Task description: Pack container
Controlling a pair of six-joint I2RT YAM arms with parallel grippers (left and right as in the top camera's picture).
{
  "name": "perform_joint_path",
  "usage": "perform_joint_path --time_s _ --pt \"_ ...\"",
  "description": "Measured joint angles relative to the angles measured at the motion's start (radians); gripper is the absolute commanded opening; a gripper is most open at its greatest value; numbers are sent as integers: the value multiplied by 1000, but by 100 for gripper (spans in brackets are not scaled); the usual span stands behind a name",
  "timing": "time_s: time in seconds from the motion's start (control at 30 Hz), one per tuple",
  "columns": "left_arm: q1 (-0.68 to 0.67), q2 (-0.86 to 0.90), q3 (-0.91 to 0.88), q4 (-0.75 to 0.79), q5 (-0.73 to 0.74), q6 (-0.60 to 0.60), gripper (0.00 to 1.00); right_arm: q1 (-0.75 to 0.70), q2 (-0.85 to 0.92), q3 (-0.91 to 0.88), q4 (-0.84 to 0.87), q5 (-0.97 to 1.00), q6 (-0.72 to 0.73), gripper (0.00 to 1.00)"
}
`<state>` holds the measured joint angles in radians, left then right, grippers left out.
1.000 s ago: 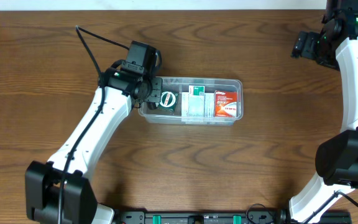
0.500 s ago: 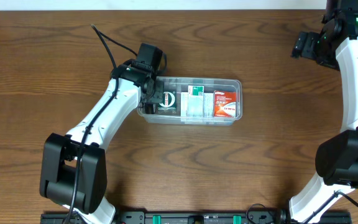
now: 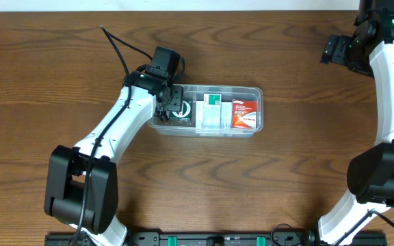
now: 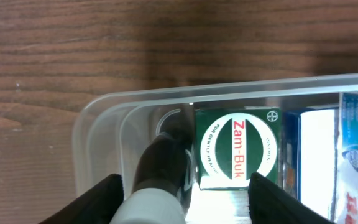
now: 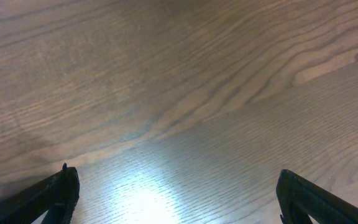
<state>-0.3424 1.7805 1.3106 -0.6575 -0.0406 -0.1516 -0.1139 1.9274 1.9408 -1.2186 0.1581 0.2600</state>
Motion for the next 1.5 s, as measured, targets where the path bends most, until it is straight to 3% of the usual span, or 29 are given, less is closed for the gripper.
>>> perform_joint_path --time_s 0.3,0.57,0.67,1.1,1.5 --pt "0 -3 0 4 -1 -2 74 0 0 0 0 0 0 99" --pt "0 -116 0 40 -5 -2 87 0 0 0 0 0 0 99" --pt "0 -195 0 69 -8 -2 98 0 0 0 0 0 0 99" --pt "0 -494 0 126 -12 -5 98 0 0 0 0 0 0 99" --pt "8 -628 0 32 -8 -5 98 0 0 0 0 0 0 99"
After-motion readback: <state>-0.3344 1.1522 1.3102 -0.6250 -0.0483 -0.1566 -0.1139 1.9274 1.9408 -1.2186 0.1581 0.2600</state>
